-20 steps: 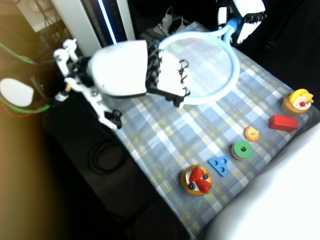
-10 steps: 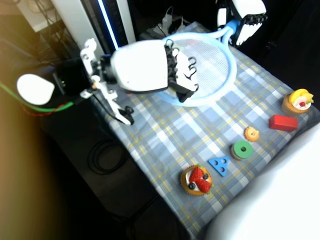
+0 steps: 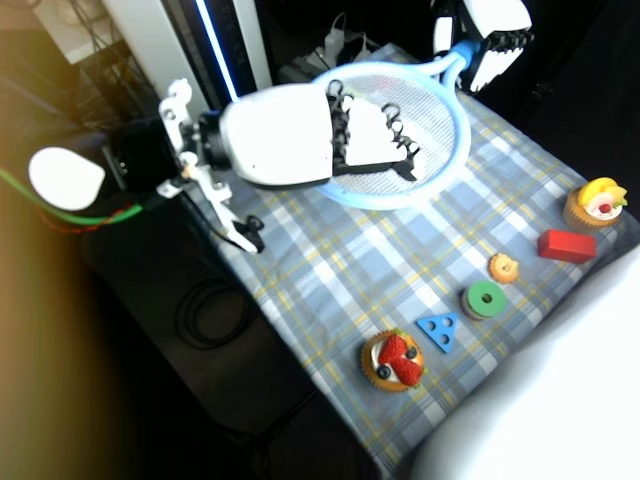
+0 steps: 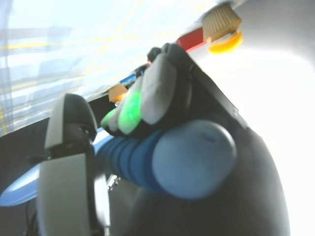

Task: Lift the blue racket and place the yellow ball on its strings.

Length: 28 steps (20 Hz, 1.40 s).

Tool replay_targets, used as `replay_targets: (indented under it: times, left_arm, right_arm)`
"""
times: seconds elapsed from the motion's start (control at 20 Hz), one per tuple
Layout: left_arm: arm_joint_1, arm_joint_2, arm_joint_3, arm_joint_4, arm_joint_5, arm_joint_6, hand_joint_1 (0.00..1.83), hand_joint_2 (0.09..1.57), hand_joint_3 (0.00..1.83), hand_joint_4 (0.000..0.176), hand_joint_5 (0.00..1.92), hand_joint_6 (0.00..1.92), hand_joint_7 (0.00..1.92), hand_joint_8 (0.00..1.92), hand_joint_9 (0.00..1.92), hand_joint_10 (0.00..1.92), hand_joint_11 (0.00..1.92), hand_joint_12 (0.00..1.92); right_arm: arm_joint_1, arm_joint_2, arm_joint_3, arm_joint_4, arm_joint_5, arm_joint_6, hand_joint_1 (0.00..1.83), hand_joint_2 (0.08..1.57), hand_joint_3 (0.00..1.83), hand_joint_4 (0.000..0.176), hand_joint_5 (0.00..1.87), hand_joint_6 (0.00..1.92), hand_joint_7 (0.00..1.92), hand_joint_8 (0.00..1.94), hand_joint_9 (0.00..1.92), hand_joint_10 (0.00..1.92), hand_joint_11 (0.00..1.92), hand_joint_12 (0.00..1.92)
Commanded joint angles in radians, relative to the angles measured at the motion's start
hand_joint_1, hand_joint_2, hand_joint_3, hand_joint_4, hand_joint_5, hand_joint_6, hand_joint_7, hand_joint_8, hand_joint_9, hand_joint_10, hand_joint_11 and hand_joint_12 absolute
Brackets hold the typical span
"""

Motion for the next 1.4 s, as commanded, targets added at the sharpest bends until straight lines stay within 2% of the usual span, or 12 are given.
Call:
replay_targets:
  times: [0.0, 0.2, 0.25, 0.3, 0.35, 0.4, 0.55, 0.75, 0.95, 1.05, 1.3, 1.35]
  left_arm:
    - [-0.014, -0.001, 0.005, 0.025, -0.114, -0.011, 0.88, 1.33, 0.0, 0.176, 1.1, 1.92, 1.39, 1.92, 1.58, 1.92, 1.65, 1.92]
    - [-0.014, -0.001, 0.007, 0.02, -0.117, -0.011, 0.95, 1.32, 0.0, 0.176, 1.09, 1.92, 1.37, 1.92, 1.57, 1.92, 1.66, 1.92]
    - [-0.014, -0.001, 0.007, 0.018, -0.117, -0.011, 0.95, 1.33, 0.0, 0.176, 1.09, 1.92, 1.36, 1.92, 1.57, 1.92, 1.65, 1.92]
    - [-0.014, -0.001, 0.009, 0.017, -0.117, -0.011, 0.95, 1.33, 0.0, 0.176, 1.07, 1.92, 1.37, 1.92, 1.57, 1.92, 1.66, 1.92]
    - [-0.014, -0.002, 0.011, 0.015, -0.116, -0.011, 0.94, 1.33, 0.0, 0.176, 1.07, 1.92, 1.38, 1.92, 1.58, 1.92, 1.67, 1.92]
    - [-0.014, -0.007, 0.018, 0.012, -0.111, -0.011, 0.91, 1.34, 0.0, 0.176, 1.08, 1.92, 1.39, 1.92, 1.59, 1.92, 1.67, 1.92]
    - [-0.034, -0.023, 0.051, 0.008, -0.064, -0.011, 0.93, 1.34, 0.0, 0.174, 1.13, 1.92, 1.45, 1.92, 1.64, 1.92, 1.71, 1.92]
    - [-0.066, -0.054, 0.098, 0.009, 0.005, -0.011, 1.13, 1.31, 0.0, 0.173, 1.11, 1.92, 1.39, 1.92, 1.56, 1.92, 1.64, 1.92]
    - [-0.089, -0.077, 0.134, 0.013, 0.06, -0.011, 1.09, 1.32, 0.0, 0.173, 1.16, 1.92, 1.36, 1.92, 1.54, 1.92, 1.64, 1.92]
    - [-0.092, -0.082, 0.141, 0.013, 0.069, -0.009, 1.11, 1.31, 0.0, 0.17, 1.2, 1.92, 1.4, 1.92, 1.58, 1.92, 1.65, 1.92]
    - [-0.1, -0.086, 0.144, 0.006, 0.069, 0.038, 1.09, 1.3, 0.0, 0.159, 1.23, 1.92, 1.47, 1.92, 1.61, 1.92, 1.65, 1.92]
    - [-0.1, -0.086, 0.144, 0.006, 0.069, 0.038, 1.12, 1.3, 0.0, 0.159, 1.23, 1.92, 1.48, 1.92, 1.63, 1.92, 1.67, 1.92]
  right_arm:
    - [0.022, 0.005, -0.002, 0.058, 0.096, 0.004, 0.41, 1.26, 0.01, 0.0, 0.44, 0.0, 0.47, 0.0, 0.43, 0.0, 0.08, 0.74]
    - [0.026, 0.023, -0.005, 0.082, 0.108, 0.004, 0.31, 1.28, 0.0, 0.0, 0.29, 0.0, 0.34, 0.0, 0.31, 0.0, 0.0, 0.68]
    - [0.026, 0.028, -0.007, 0.092, 0.115, 0.004, 0.32, 1.26, 0.0, 0.0, 0.22, 0.0, 0.27, 0.0, 0.22, 0.0, 0.0, 0.46]
    - [0.026, 0.035, -0.009, 0.106, 0.129, 0.003, 0.36, 1.24, 0.0, 0.012, 0.21, 0.0, 0.25, 0.0, 0.21, 0.0, 0.01, 0.36]
    - [0.026, 0.035, -0.011, 0.117, 0.138, 0.003, 0.39, 1.22, 0.0, 0.011, 0.19, 0.0, 0.23, 0.0, 0.19, 0.0, 0.0, 0.32]
    - [0.026, 0.035, -0.016, 0.133, 0.149, -0.001, 0.37, 1.2, 0.0, 0.043, 0.14, 0.0, 0.19, 0.0, 0.16, 0.0, 0.0, 0.24]
    - [0.026, 0.035, -0.029, 0.157, 0.155, -0.021, 0.21, 1.2, 0.01, 0.024, 0.09, 0.0, 0.18, 0.0, 0.21, 0.0, 0.13, 0.13]
    - [0.026, 0.038, -0.03, 0.168, 0.158, -0.021, 0.23, 1.21, 0.0, 0.022, 0.07, 0.0, 0.13, 0.01, 0.15, 0.01, 0.04, 0.09]
    - [0.026, 0.051, -0.033, 0.184, 0.168, -0.026, 0.28, 1.24, 0.0, 0.033, 0.09, 0.0, 0.24, 0.01, 0.21, 0.0, 0.0, 0.05]
    - [0.026, 0.051, -0.034, 0.185, 0.168, -0.026, 0.3, 1.25, 0.0, 0.02, 0.11, 0.01, 0.25, 0.01, 0.21, 0.0, 0.01, 0.05]
    - [0.023, 0.051, -0.034, 0.185, 0.168, -0.027, 0.3, 1.24, 0.0, 0.025, 0.12, 0.01, 0.25, 0.0, 0.22, 0.0, 0.04, 0.06]
    - [0.022, 0.051, -0.034, 0.185, 0.168, -0.027, 0.32, 1.24, 0.0, 0.015, 0.13, 0.01, 0.27, 0.01, 0.23, 0.01, 0.05, 0.07]
